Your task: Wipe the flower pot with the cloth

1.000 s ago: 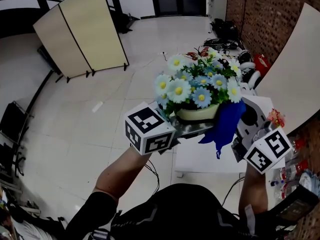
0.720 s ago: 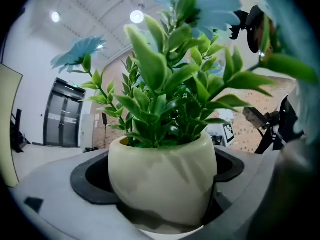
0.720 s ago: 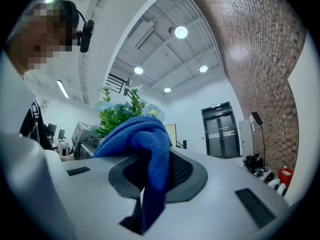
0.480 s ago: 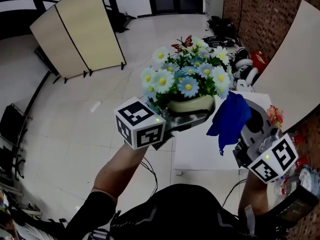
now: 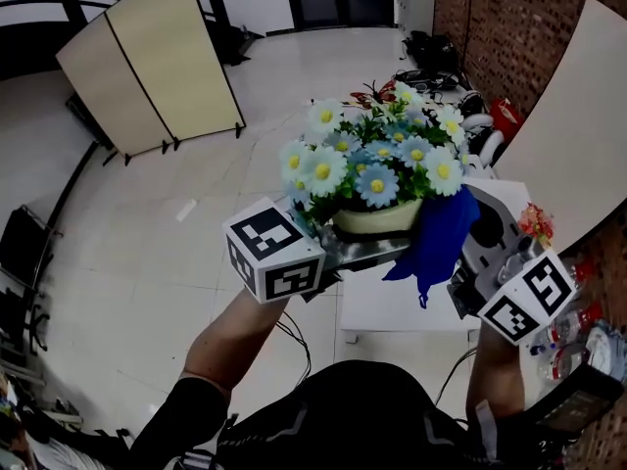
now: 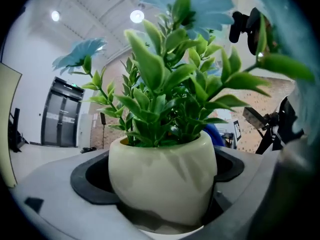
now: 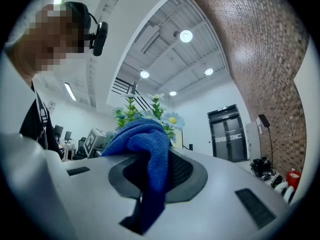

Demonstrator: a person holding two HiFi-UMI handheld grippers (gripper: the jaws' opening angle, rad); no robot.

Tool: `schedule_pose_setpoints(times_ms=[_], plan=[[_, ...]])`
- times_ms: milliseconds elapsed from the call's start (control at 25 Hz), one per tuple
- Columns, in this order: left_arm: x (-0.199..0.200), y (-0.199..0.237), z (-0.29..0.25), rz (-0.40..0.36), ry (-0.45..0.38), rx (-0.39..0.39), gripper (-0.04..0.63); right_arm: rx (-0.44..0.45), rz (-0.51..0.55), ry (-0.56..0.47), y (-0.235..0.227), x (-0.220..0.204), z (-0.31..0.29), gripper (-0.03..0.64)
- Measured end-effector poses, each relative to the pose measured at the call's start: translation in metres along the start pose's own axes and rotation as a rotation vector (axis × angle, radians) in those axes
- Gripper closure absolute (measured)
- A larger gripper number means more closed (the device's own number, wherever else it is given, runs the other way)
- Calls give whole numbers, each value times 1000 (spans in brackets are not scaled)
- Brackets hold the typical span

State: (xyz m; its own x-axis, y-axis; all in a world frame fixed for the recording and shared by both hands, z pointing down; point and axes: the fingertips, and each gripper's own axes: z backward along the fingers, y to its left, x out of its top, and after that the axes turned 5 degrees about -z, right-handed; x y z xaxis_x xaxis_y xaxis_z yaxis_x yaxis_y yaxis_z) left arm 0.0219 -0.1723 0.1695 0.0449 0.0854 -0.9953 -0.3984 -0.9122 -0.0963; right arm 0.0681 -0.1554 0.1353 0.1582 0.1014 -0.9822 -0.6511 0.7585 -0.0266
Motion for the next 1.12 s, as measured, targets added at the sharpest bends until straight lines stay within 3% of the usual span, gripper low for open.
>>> schedule_pose_setpoints(times_ms=[280,480,640,800,960,1120], plan=[[13,-10,4,-30,-17,-58,29,2,-64,9,-25,-4,-14,568],[9,-10,-1,-2,-32,-88,29,64,-243,-71,-66,-5,9,569],[17,-16,2,-34,-8,-119,29,103,-194,-38,-79,-6,-2,568],[31,-24,4,-38,-3,-171,29,223,-145,40,-57,-5,-38,568],[25,-16,4,-73,26,-161,29,316,-126,71,-41,-7,-58,568],[14,-8,5,-67,39,-125,29,316,-105,66,-33,-9,-43,569]])
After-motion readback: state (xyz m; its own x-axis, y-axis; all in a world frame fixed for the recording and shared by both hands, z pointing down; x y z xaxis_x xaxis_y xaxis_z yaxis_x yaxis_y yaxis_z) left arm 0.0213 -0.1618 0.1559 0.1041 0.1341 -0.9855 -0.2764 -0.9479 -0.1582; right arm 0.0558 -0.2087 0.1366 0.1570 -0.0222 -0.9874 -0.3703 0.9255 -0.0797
